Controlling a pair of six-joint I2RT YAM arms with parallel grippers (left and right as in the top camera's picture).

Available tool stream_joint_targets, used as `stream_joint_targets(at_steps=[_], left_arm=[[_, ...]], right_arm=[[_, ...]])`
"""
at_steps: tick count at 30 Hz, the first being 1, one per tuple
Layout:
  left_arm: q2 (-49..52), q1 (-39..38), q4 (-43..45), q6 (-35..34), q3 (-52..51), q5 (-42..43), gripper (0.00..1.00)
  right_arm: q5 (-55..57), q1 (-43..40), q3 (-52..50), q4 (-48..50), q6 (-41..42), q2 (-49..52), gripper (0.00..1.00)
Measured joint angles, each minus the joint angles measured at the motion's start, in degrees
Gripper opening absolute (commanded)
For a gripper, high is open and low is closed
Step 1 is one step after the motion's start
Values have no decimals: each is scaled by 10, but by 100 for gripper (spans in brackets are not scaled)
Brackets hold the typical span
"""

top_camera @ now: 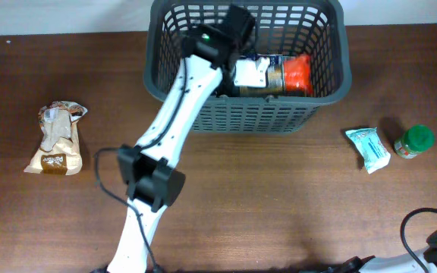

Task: Pack container
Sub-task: 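Lower the pasta box into the basket and open the left gripper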

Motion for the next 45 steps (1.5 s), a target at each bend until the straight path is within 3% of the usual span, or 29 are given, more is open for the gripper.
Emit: stream_joint_targets(at_steps=[8,10,11,12,15,16,17,26,32,38,41,45], left_arm=[[77,5,72,4,-14,-35,2],[82,7,85,4,-14,-37,7],[82,7,90,4,-14,-38,16],[82,7,99,5,-14,-40,33],[82,7,118,9,-14,-41,59],[82,7,125,6,-13,-41,83],[82,7,127,7,-11,-41,99],[52,7,45,-72,-9,-72,99],[-87,37,33,-162,-9,-94,99],[-253,147,23,-250,3,-55,99],[-286,232,-38,-297,7,-38,99],[-280,341,-50,-364,-22,-25,99]], right_arm=[[0,0,0,0,0,0,99],[0,0,0,0,0,0,99],[0,0,0,0,0,0,99],[0,0,0,0,0,0,99],[0,0,0,0,0,0,99],[0,0,0,0,0,0,99],[0,0,0,0,0,0,99],[0,0,0,0,0,0,99],[0,0,0,0,0,0,99],[0,0,0,0,0,0,99],[0,0,0,0,0,0,99],[0,0,0,0,0,0,99]])
